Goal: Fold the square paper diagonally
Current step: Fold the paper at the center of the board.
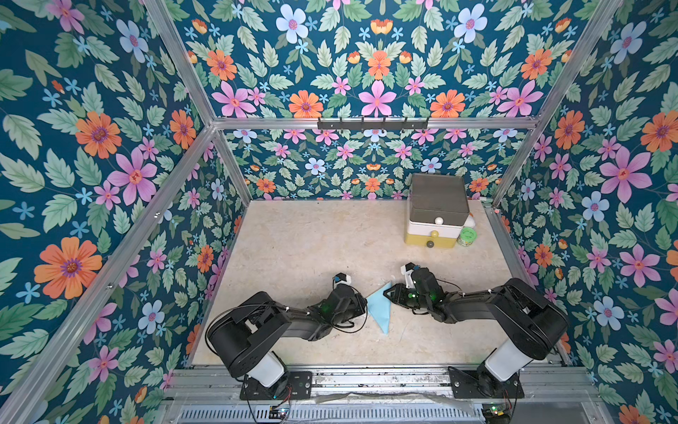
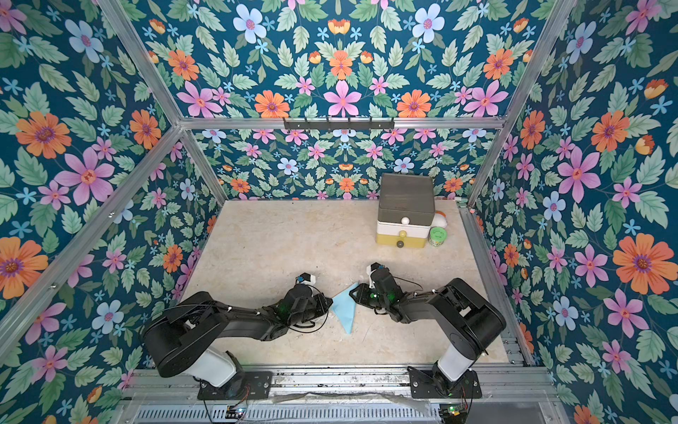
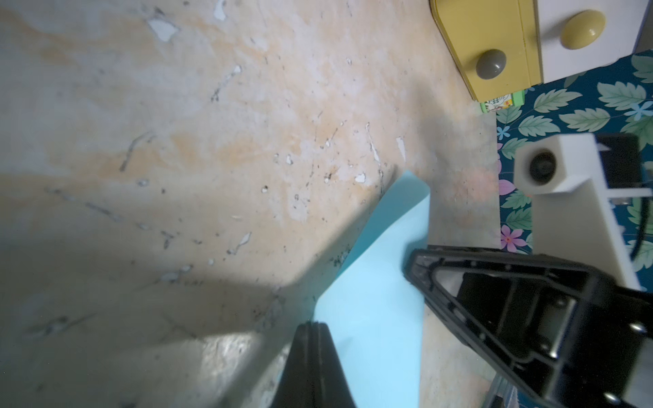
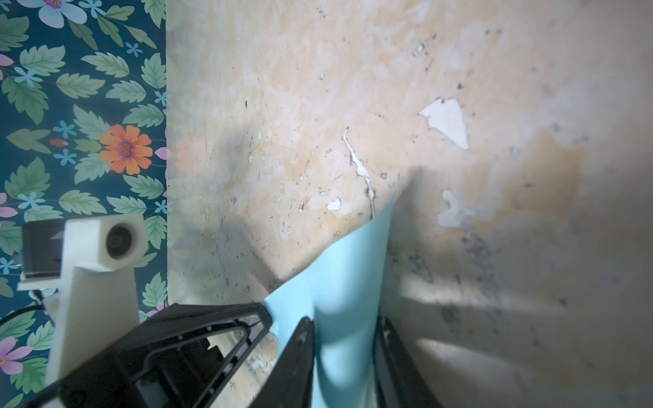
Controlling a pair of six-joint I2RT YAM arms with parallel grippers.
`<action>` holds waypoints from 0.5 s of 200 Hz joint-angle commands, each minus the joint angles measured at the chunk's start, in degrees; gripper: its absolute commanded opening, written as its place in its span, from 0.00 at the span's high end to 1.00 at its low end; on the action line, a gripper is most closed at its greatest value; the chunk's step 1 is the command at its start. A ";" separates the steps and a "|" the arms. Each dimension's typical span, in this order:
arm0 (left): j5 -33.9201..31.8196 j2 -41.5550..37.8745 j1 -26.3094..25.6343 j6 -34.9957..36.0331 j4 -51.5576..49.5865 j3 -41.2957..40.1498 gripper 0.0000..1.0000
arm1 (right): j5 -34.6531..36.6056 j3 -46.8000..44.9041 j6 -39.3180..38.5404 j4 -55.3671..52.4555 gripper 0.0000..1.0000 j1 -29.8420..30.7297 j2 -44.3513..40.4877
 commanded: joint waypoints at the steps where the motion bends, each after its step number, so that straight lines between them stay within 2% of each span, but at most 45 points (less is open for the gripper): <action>1: -1.10 -0.42 0.04 -0.43 -0.61 0.06 1.00 | 0.77 -0.14 0.29 -0.88 0.70 -0.09 0.14; 100: 0.12 2.00 -0.05 -2.51 4.10 -2.17 1.00 | 1.66 -0.23 -0.01 -1.84 0.69 -0.12 0.18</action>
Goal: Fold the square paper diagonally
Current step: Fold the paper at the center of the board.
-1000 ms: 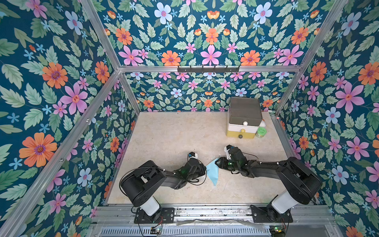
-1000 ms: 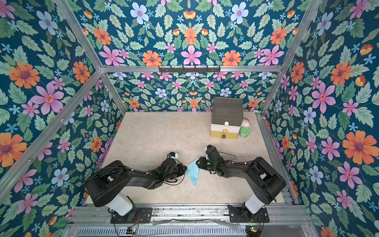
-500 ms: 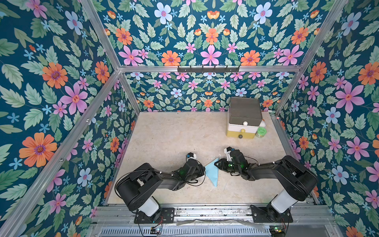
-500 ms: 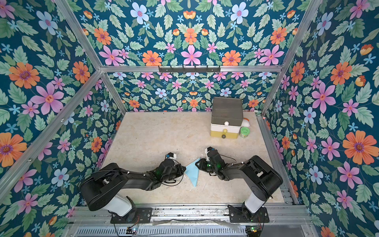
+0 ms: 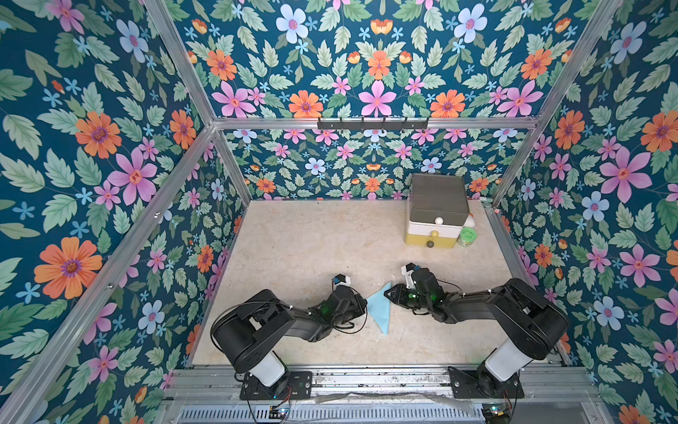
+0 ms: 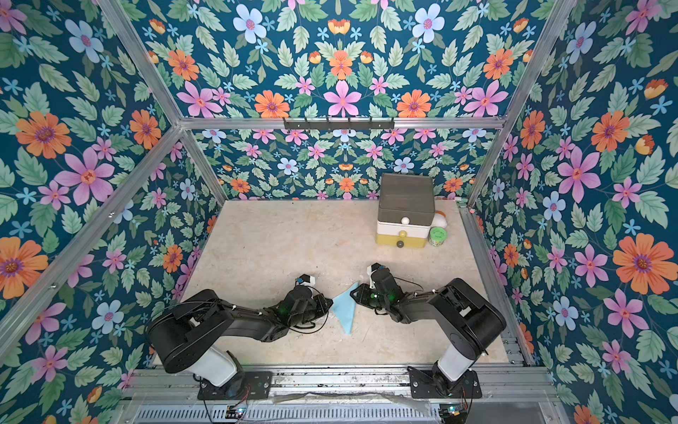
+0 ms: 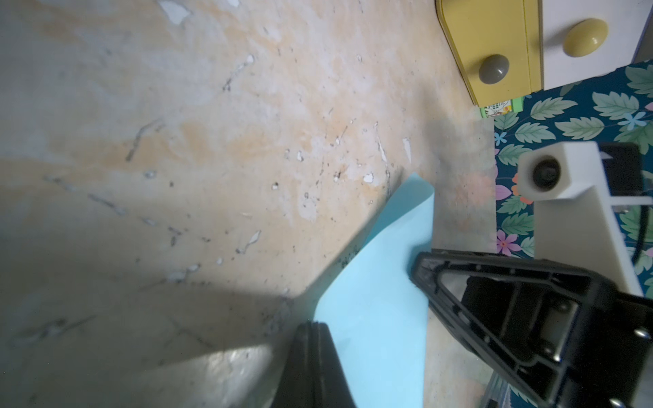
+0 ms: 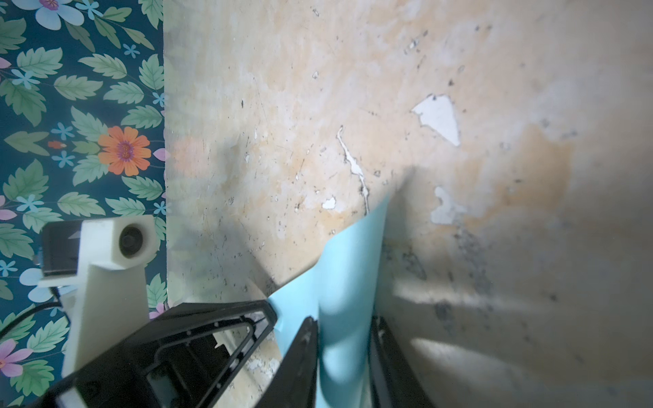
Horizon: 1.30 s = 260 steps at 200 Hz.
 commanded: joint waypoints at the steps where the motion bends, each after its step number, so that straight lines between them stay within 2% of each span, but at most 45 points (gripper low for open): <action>1: -0.20 -0.32 -0.05 -0.88 -0.01 -0.80 1.00 | 1.44 -0.06 -0.13 -1.91 0.69 0.05 0.15; 35: -0.71 -3.43 -0.80 -2.81 -0.19 -1.78 1.00 | 2.59 -0.28 -0.23 -2.64 0.65 -0.02 0.17; 62: -3.18 -4.79 -3.35 -3.72 -1.23 -1.88 1.00 | 3.27 -0.65 -0.16 -2.68 0.68 0.02 0.19; 126: -3.42 2.66 -4.18 -5.89 4.86 -3.51 1.00 | 3.95 -0.61 -0.16 -3.32 0.68 -0.01 0.19; 134: -3.32 3.28 -4.18 -6.12 5.49 -3.53 1.00 | 4.36 -0.58 -0.35 -4.01 0.65 -0.01 -0.05; 145: -3.40 3.32 -4.18 -6.31 5.92 -3.62 1.00 | 5.57 -0.58 -0.50 -5.53 0.54 0.06 -1.02; 174: -4.10 2.34 -4.18 -5.56 4.05 -3.35 1.00 | 14.62 -0.35 -1.12 -14.87 0.30 1.12 -8.01; 203: -4.02 2.80 -4.22 -5.63 4.35 -3.54 1.00 | 21.21 2.03 -1.30 -25.63 0.15 5.13 -14.10; 234: -3.80 3.04 -4.43 -5.84 5.24 -3.57 1.00 | 26.94 3.77 4.10 -34.17 0.14 12.91 -14.79; 260: -3.89 3.30 -4.62 -5.49 5.06 -2.94 1.00 | 25.31 1.58 7.91 -31.44 0.18 14.15 -15.60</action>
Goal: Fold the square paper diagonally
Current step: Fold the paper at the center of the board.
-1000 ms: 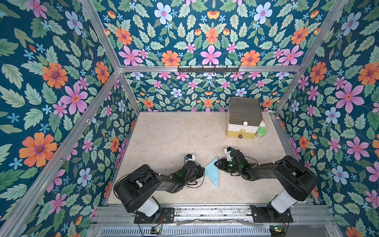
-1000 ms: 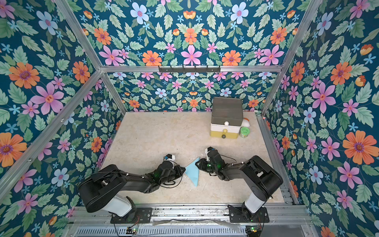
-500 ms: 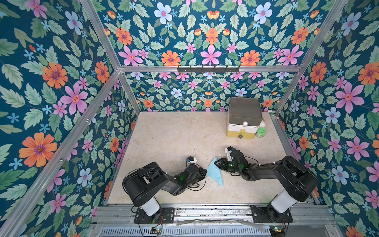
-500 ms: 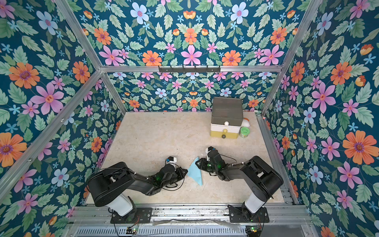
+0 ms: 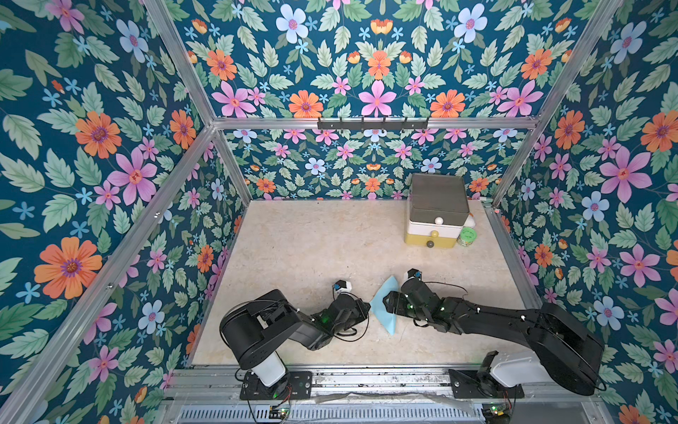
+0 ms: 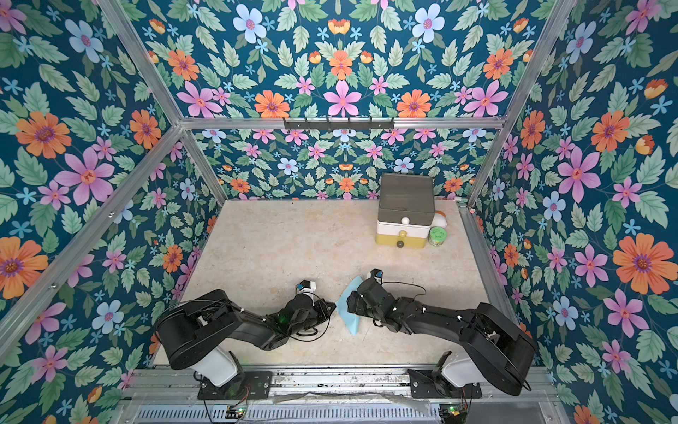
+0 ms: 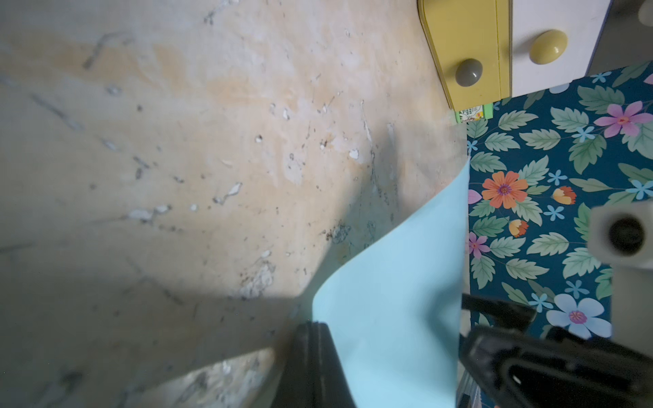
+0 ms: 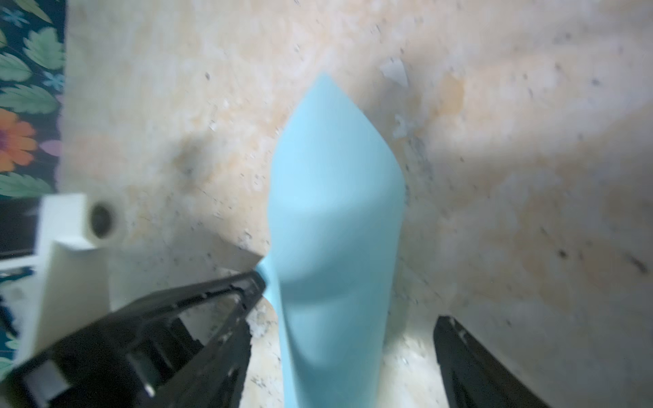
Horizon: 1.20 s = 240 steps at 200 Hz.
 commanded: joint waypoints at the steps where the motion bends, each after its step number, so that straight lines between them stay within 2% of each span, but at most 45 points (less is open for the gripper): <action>1: -0.41 0.53 -0.07 0.45 -4.38 0.36 1.00 | 2.33 -1.29 4.70 -2.34 0.18 0.67 -0.57; 50: -0.02 -0.01 -0.27 1.52 -6.18 2.82 1.00 | 0.99 1.32 3.65 -2.01 0.30 0.66 1.44; 105: 0.63 0.36 -0.47 3.32 -8.62 7.10 1.00 | -1.15 -2.58 4.42 2.40 0.43 -0.86 0.52; 133: 0.88 0.57 -0.47 4.07 -9.59 8.97 1.00 | -3.52 -6.46 4.31 8.20 0.53 -2.16 -1.87; 167: 0.91 0.35 -0.47 4.22 -9.77 9.16 1.00 | -10.61 -12.27 3.70 19.55 0.58 -5.19 -3.49; 186: 0.33 -0.85 -0.47 4.57 -10.38 8.62 1.00 | -13.32 -11.98 2.47 22.05 0.67 -5.36 -1.87; 229: -0.91 -3.82 -0.51 5.72 -13.12 8.00 1.00 | -18.02 -11.03 2.72 29.29 0.70 -5.84 2.89; 240: -1.46 -4.44 -0.47 5.94 -13.65 7.66 1.00 | -19.04 -10.75 2.82 30.80 0.75 -5.99 3.90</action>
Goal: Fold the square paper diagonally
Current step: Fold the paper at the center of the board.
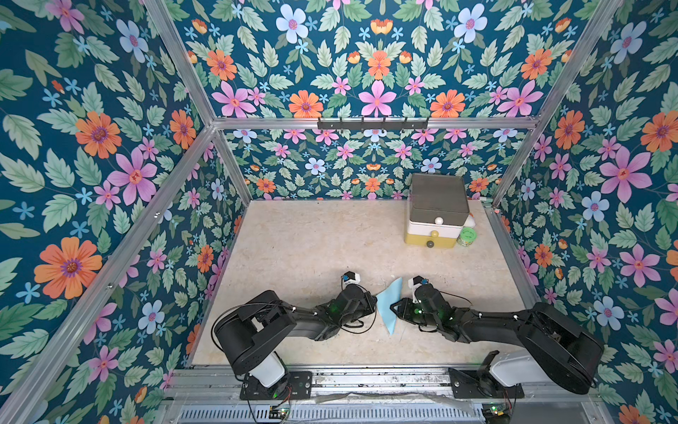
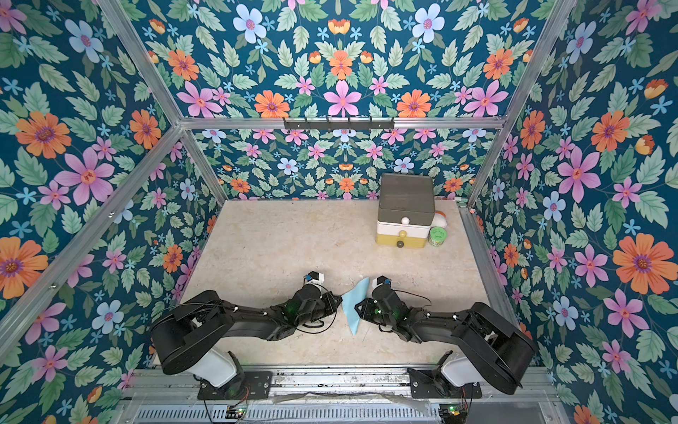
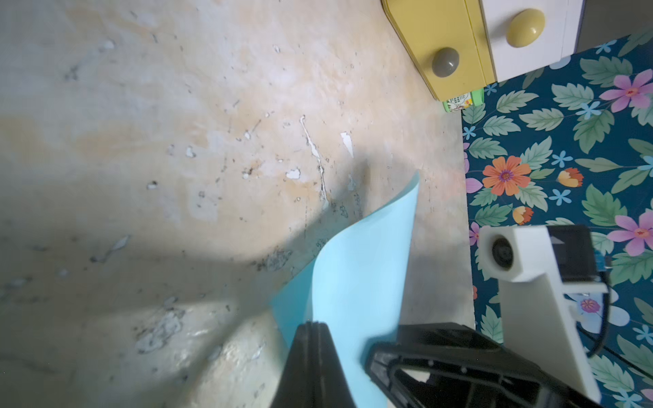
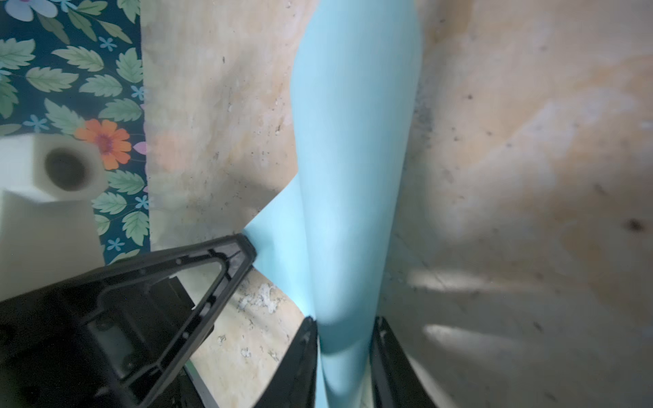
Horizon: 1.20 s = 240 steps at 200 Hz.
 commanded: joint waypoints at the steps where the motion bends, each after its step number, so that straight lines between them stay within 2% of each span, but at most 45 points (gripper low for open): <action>1: -1.73 -1.12 -0.03 1.41 -1.86 -0.49 1.00 | -3.92 0.61 -0.15 6.48 0.76 -0.26 1.76; 16: -1.86 -1.33 -0.03 1.61 -2.16 -0.60 1.00 | -4.37 0.94 0.02 7.00 0.78 -0.46 2.53; 77: -0.74 1.66 0.01 1.79 -0.10 1.01 1.00 | -4.28 -2.96 0.59 7.95 0.75 -2.40 -0.48; 181: 0.57 6.39 -0.03 0.97 2.77 3.15 1.00 | -3.86 -4.11 -0.25 7.55 0.71 -3.74 0.56; 240: 1.56 7.59 -0.03 1.53 2.92 4.32 1.00 | -6.06 -6.33 -0.07 10.88 0.75 -6.55 1.39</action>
